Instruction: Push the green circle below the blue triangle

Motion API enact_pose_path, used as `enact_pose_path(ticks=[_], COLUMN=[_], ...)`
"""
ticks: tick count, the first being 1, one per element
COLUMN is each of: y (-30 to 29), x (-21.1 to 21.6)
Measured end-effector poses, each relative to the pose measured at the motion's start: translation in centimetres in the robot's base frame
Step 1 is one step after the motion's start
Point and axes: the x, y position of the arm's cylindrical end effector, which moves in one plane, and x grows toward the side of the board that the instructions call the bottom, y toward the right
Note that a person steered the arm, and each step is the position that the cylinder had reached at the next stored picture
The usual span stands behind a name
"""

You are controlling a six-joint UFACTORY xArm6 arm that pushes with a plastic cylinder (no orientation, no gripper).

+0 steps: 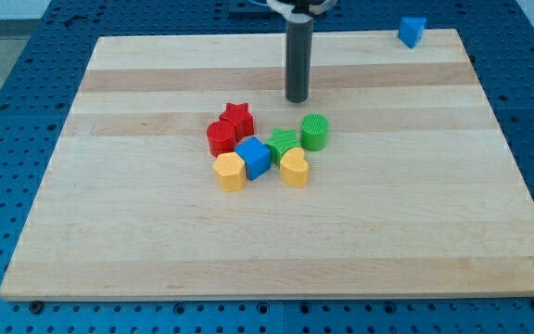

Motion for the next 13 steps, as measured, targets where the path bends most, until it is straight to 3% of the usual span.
enact_pose_path(ticks=[4, 5, 7, 10, 13], y=[-0.9, 1.0, 4.6, 6.2, 13.3], x=[8.9, 9.1, 6.5, -1.8, -2.3])
